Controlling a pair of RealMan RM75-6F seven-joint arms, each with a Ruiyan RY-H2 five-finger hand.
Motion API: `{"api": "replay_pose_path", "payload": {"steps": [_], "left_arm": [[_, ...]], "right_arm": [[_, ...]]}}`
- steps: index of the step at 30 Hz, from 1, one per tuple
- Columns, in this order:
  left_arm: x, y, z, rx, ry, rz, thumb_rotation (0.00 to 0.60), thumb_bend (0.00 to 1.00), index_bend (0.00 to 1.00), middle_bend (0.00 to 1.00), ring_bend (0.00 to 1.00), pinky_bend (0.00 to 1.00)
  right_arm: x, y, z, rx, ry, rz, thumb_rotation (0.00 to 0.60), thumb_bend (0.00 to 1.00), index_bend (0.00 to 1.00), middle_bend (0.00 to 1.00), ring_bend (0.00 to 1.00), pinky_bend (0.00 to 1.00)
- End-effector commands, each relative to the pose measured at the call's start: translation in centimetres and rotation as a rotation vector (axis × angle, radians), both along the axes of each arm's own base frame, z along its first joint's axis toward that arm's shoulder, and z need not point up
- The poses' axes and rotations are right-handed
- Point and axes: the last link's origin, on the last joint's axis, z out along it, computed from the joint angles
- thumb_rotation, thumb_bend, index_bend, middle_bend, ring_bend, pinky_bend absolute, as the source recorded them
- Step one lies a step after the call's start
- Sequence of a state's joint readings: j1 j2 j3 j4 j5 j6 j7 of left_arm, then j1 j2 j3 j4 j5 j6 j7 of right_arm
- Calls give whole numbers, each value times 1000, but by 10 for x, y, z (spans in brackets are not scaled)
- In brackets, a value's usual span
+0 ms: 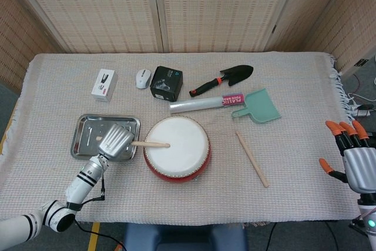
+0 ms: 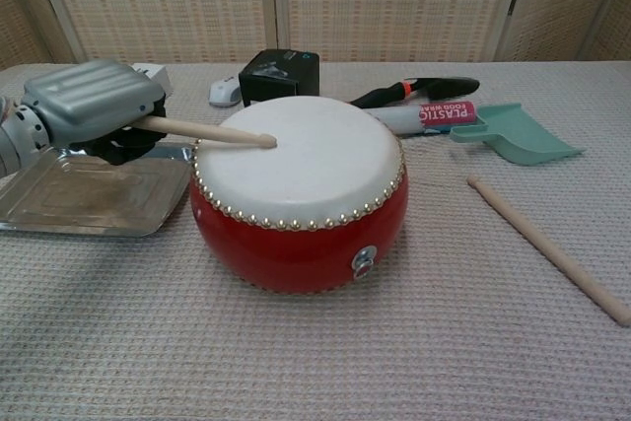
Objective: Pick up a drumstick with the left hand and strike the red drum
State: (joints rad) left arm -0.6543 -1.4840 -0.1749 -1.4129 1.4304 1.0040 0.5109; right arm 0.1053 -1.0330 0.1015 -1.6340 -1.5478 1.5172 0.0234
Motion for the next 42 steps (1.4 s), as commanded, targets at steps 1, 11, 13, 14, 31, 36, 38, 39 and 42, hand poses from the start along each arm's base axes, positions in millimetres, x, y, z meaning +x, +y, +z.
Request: {"api": "replay_pose_path", "payload": {"steps": [1,11,13,14,31,36,38,39,42], "left_arm": [[12,-2,11,26,-131,30,600,600,1000,1000,1000,1000],[8,2,8,11,-52,36,600,598,1000,1000,1000,1000],[7,-2,1,-7,22,12,600,597,1000,1000,1000,1000],[6,-2,-1,-11,33,9,600,597,1000,1000,1000,1000],[13,-13,13,-20,4,-4,600,597,1000,1000,1000,1000],[8,-16,2,-14,96,-33,600,597,1000,1000,1000,1000],[12,-15,8,6,26,-5,600,597,1000,1000,1000,1000],[15,-14,12,6,-33,21,600,597,1000,1000,1000,1000],[22,-12,27,-9,-193,88,600,598,1000,1000,1000,1000]], "right_arm": [[-1,0,0,-2,-3,-3,600,247,91,132,0,33],[-4,1,1,-3,-8,-8,600,247,91,132,0,33],[-5,1,1,-2,-9,-11,600,247,91,132,0,33],[-5,1,1,-2,-9,-11,600,247,91,132,0,33],[-7,2,0,-2,-17,-17,600,247,91,132,0,34],[-7,2,1,-2,-15,-17,600,247,91,132,0,33],[-6,2,0,-1,-15,-17,600,247,91,132,0,33],[-6,2,0,-1,-15,-17,600,247,91,132,0,33],[-6,1,0,1,-17,-18,600,247,91,132,0,33]]}}
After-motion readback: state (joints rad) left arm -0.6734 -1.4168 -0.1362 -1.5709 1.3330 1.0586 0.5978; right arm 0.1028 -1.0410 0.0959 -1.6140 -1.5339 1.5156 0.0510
